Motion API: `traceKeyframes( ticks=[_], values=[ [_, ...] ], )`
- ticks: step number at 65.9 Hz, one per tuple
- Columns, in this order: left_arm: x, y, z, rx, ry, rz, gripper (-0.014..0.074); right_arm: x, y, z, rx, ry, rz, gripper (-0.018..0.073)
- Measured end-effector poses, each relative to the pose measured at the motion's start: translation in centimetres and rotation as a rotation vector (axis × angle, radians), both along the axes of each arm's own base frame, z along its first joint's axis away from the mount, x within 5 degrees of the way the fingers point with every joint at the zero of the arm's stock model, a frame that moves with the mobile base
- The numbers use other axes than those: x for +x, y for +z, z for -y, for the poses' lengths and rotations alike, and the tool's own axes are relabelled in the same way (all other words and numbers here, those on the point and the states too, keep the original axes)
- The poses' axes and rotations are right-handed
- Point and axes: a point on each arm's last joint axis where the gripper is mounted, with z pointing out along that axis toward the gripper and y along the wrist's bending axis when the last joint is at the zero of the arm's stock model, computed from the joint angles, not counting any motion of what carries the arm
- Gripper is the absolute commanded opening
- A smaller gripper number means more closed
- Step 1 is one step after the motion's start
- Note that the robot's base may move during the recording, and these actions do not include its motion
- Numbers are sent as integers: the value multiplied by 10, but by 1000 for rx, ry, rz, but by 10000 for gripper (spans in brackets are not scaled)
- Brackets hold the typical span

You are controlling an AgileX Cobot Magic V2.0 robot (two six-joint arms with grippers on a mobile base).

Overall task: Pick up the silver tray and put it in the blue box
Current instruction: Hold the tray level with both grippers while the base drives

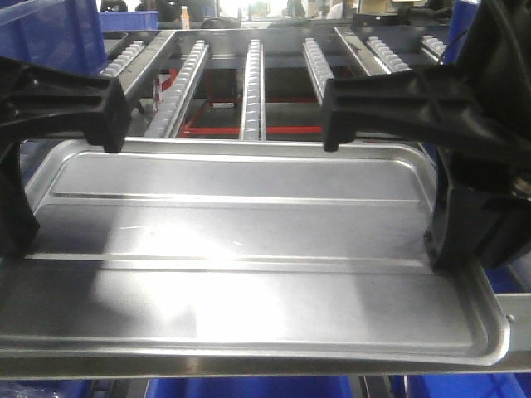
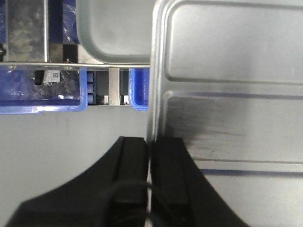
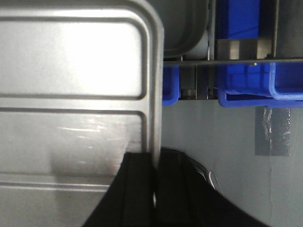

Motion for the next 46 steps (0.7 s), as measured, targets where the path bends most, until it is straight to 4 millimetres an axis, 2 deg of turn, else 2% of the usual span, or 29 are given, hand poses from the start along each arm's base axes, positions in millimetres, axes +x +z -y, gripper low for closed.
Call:
traceKeyframes(
  ticks=[46],
  values=[
    [0,0,0,0,0,0,-13,0,0,0,0,0,0,58]
  ],
)
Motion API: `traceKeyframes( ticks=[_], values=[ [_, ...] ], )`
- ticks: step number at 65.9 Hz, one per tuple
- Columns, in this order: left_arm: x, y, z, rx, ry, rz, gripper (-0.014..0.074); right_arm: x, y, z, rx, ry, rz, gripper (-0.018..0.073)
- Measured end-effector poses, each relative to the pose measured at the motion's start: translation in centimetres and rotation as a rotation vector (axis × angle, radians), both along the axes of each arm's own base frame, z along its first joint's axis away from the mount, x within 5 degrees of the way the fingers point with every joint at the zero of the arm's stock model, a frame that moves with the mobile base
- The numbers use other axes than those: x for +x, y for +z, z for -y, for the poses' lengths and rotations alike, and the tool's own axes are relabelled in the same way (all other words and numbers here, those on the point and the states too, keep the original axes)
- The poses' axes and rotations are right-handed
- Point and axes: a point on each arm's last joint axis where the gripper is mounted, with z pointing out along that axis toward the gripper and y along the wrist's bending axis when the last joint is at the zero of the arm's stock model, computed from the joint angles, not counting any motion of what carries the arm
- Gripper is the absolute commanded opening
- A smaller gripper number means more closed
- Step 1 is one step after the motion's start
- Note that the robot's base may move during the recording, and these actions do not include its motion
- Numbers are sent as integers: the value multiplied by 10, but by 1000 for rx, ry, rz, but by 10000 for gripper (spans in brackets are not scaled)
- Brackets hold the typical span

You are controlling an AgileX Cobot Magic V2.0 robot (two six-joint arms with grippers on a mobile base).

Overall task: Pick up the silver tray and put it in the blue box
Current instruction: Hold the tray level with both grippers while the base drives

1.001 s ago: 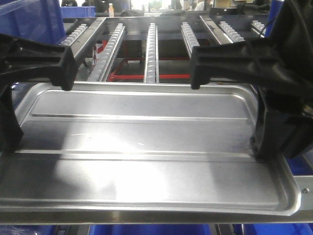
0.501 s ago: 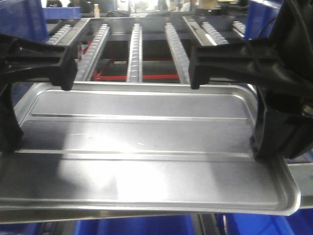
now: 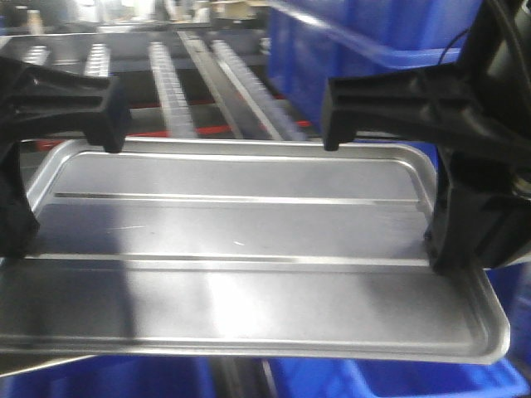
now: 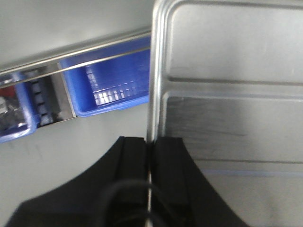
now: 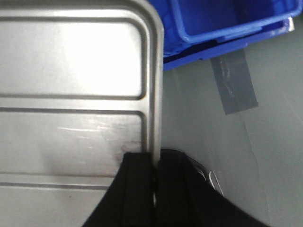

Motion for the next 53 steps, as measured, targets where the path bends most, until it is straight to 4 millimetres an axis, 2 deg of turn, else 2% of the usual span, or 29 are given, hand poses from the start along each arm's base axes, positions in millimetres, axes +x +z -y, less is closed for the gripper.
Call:
traceKeyframes(
  ticks=[53],
  values=[
    [0,0,0,1,-1,2,-13,0,0,0,0,0,0,58]
  ],
)
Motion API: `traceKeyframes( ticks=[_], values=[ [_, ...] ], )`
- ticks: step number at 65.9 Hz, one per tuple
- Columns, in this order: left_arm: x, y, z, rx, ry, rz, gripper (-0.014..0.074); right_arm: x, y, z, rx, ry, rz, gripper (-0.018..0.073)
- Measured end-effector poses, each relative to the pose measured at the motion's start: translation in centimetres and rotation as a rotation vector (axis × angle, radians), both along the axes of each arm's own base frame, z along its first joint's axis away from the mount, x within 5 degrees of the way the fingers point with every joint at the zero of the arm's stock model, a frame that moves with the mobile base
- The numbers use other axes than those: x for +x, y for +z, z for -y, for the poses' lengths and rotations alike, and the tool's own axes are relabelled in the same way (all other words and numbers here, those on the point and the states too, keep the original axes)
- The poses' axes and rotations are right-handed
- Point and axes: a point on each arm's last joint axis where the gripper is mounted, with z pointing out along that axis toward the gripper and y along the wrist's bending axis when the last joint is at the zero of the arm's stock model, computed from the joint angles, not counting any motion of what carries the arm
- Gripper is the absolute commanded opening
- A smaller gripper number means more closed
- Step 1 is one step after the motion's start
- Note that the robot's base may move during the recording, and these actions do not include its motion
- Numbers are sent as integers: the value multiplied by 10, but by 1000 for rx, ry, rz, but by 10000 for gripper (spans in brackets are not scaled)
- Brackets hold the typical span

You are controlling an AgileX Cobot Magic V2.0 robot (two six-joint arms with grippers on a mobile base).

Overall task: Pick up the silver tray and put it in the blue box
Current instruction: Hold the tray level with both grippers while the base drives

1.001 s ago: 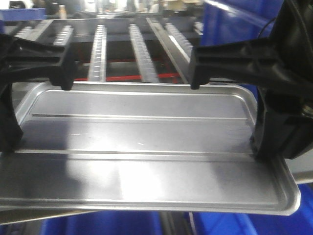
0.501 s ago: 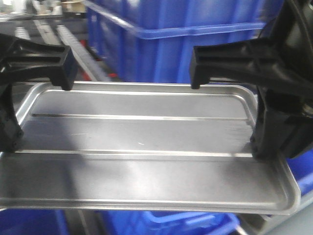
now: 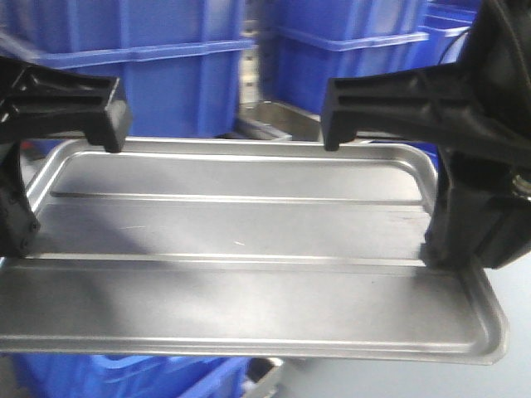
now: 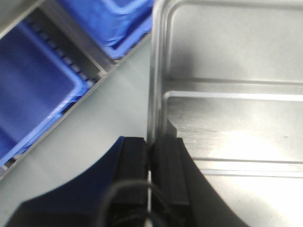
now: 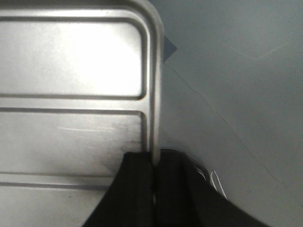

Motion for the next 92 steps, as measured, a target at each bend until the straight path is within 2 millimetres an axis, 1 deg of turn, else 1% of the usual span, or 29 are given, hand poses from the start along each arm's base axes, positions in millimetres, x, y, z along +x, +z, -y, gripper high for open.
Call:
traceKeyframes(
  ticks=[92],
  values=[
    [0,0,0,0,0,0,-13,0,1,0,2,0,1,58]
  ],
)
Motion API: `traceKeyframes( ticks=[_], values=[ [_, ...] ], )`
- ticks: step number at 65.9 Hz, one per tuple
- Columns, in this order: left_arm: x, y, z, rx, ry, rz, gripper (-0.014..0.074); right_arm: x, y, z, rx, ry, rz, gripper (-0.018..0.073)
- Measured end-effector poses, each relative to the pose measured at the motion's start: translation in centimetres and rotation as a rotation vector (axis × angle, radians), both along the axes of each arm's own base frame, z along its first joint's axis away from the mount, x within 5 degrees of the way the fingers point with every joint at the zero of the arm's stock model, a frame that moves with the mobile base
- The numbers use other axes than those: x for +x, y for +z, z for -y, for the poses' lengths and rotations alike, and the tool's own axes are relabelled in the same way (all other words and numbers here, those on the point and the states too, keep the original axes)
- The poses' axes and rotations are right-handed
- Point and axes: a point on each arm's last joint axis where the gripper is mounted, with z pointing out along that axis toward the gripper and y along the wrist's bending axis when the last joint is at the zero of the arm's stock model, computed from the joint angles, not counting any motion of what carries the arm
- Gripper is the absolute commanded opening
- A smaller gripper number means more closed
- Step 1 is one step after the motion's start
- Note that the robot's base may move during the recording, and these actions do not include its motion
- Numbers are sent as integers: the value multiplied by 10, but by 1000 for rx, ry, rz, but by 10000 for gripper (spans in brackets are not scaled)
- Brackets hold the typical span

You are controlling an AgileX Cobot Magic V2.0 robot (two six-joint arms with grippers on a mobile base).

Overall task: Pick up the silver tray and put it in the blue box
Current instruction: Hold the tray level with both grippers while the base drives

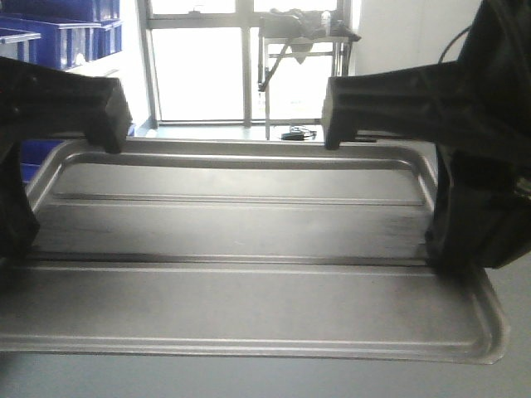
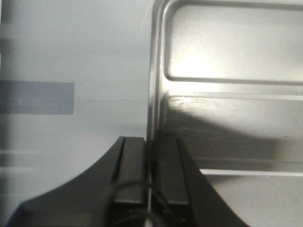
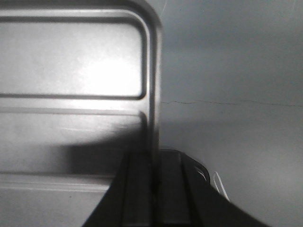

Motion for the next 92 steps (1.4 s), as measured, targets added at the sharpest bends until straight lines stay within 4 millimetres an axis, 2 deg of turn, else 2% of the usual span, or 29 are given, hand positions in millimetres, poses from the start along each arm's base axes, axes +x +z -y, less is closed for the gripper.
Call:
traceKeyframes(
  ticks=[92],
  values=[
    [0,0,0,0,0,0,-13,0,0,0,0,0,0,58]
  ],
)
